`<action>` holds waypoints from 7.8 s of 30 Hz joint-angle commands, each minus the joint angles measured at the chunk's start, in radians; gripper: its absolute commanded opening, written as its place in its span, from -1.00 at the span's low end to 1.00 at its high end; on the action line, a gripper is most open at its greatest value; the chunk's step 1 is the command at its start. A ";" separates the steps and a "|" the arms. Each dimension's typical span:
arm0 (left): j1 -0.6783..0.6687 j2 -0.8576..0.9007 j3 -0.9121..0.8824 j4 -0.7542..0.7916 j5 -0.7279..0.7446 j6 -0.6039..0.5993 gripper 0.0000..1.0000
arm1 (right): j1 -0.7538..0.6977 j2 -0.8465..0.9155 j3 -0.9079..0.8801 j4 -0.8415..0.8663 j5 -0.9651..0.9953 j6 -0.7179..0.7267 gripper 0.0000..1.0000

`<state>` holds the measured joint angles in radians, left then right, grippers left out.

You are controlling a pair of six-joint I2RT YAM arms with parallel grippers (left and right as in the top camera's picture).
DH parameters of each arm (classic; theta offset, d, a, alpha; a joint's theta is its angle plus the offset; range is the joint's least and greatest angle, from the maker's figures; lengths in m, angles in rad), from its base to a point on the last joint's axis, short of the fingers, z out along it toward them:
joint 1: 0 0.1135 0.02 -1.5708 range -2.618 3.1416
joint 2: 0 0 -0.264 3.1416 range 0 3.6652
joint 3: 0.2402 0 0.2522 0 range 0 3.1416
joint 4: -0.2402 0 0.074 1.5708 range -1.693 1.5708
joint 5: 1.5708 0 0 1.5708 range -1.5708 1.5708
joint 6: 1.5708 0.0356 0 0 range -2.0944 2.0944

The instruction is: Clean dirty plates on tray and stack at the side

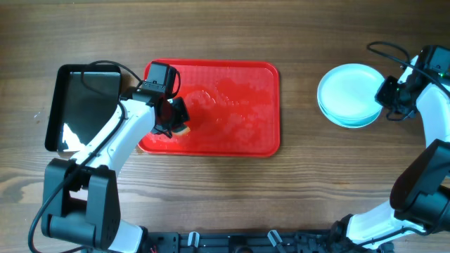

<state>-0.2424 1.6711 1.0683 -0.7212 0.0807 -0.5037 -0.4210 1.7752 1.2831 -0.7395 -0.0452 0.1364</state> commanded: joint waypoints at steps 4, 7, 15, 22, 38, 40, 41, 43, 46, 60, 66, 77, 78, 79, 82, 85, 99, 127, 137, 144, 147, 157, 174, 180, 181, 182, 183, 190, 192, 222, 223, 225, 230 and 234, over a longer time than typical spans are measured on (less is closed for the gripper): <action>-0.003 0.007 -0.010 0.003 0.012 -0.010 -0.92 | -0.006 0.012 0.006 -0.011 -0.085 0.004 0.99; -0.003 0.007 -0.010 0.003 0.013 -0.010 -0.92 | -0.005 0.007 0.041 -0.010 -0.494 0.016 1.00; -0.003 0.006 -0.010 0.022 0.024 -0.036 -0.92 | 0.245 0.005 0.054 -0.081 -0.954 0.069 1.00; 0.099 -0.216 -0.010 0.023 -0.090 -0.105 -0.92 | 0.776 0.005 0.050 0.051 -0.341 0.529 1.00; 0.640 0.000 -0.010 0.243 -0.106 -0.133 0.93 | 1.095 0.005 0.050 0.085 -0.078 0.689 1.00; 0.645 -0.050 -0.010 0.241 -0.042 -0.133 1.00 | 1.095 0.005 0.050 0.073 -0.086 0.671 0.99; 0.646 -0.083 -0.010 0.233 -0.019 -0.133 0.99 | 1.095 0.005 0.050 0.062 -0.093 0.671 0.99; 0.645 -0.166 -0.010 0.192 0.023 -0.134 0.99 | 1.095 -0.014 0.050 0.023 -0.092 0.672 0.99; 0.645 -0.326 -0.010 0.068 0.164 -0.133 1.00 | 1.095 -0.165 0.050 -0.075 -0.092 0.667 0.99; 0.645 -0.379 -0.010 -0.167 0.180 -0.133 1.00 | 1.173 -0.712 0.050 -0.547 0.020 0.686 0.99; 0.645 -0.379 -0.010 -0.167 0.180 -0.133 1.00 | 1.173 -0.669 0.050 -0.565 0.088 0.641 0.99; 0.645 -0.379 -0.010 -0.167 0.180 -0.133 1.00 | 1.055 -0.850 -0.354 -0.060 0.087 0.364 0.99; 0.645 -0.379 -0.010 -0.167 0.180 -0.133 1.00 | 1.003 -0.908 -0.446 0.058 0.018 0.322 0.99; 0.645 -0.379 -0.010 -0.167 0.180 -0.133 1.00 | 0.952 -0.963 -0.527 0.153 -0.039 0.298 0.99; 0.645 -0.379 -0.010 -0.167 0.180 -0.133 1.00 | 0.751 -1.183 -0.791 0.425 -0.187 0.282 0.99; 0.645 -0.379 -0.010 -0.167 0.181 -0.133 1.00 | 0.654 -1.333 -0.958 0.578 -0.218 0.286 1.00; 0.645 -0.379 -0.010 -0.167 0.180 -0.133 1.00 | 0.438 -1.768 -1.278 0.754 -0.155 0.291 0.99; 0.646 -0.379 -0.010 -0.167 0.180 -0.133 1.00 | 0.420 -1.773 -1.277 0.737 -0.021 -0.118 0.99; 0.645 -0.379 -0.010 -0.167 0.180 -0.133 1.00 | 0.420 -1.772 -1.277 0.739 -0.021 -0.182 0.99; 0.645 -0.379 -0.010 -0.167 0.180 -0.133 1.00 | 0.420 -1.770 -1.277 0.739 -0.021 -0.182 1.00; 0.645 -0.379 -0.010 -0.167 0.180 -0.133 1.00 | 0.420 -1.770 -1.277 0.739 -0.021 -0.182 0.99; 0.646 -0.379 -0.010 -0.167 0.117 -0.133 1.00 | 0.420 -1.770 -1.277 0.739 -0.021 -0.182 0.99; 0.497 -0.948 -0.631 0.067 0.133 -0.132 1.00 | 0.420 -1.770 -1.277 0.739 -0.021 -0.182 0.99; 0.444 -1.175 -0.818 0.191 0.140 -0.129 1.00 | 0.420 -1.770 -1.277 0.739 -0.021 -0.182 0.99; 0.437 -1.186 -0.833 0.212 0.140 -0.129 1.00 | 0.420 -1.770 -1.277 0.739 -0.021 -0.182 0.99; 0.429 -1.197 -0.846 0.230 0.140 -0.129 1.00 | 0.420 -1.770 -1.277 0.739 -0.021 -0.182 1.00; 0.420 -1.202 -0.853 0.245 0.140 -0.129 1.00 | 0.420 -1.770 -1.277 0.739 -0.021 -0.182 0.99; 0.285 -1.306 -0.859 0.372 0.138 0.076 1.00 | 0.420 -1.770 -1.277 0.739 -0.021 -0.182 0.99; 0.282 -1.333 -0.859 0.374 0.130 0.082 1.00 | 0.420 -1.770 -1.277 0.739 -0.021 -0.182 1.00; 0.254 -1.668 -1.063 0.658 0.109 0.232 1.00 | 0.420 -1.770 -1.277 0.739 -0.021 -0.182 0.99; 0.254 -1.668 -1.063 0.658 0.109 0.232 1.00 | 0.420 -1.770 -1.277 0.739 -0.021 -0.182 0.99; 0.254 -1.668 -1.063 0.658 0.108 0.232 1.00 | 0.420 -1.770 -1.277 0.739 -0.021 -0.182 0.99; 0.254 -1.668 -1.063 0.655 0.087 0.339 1.00 | 0.420 -1.770 -1.277 0.739 -0.021 -0.182 0.99; 0.253 -1.668 -1.063 0.649 0.048 0.349 1.00 | 0.420 -1.770 -1.277 0.739 -0.021 -0.182 0.99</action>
<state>0.0193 0.0139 0.0139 -0.0628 0.1722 -0.1913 0.0044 0.0135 0.0067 -0.0032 -0.0803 -0.0322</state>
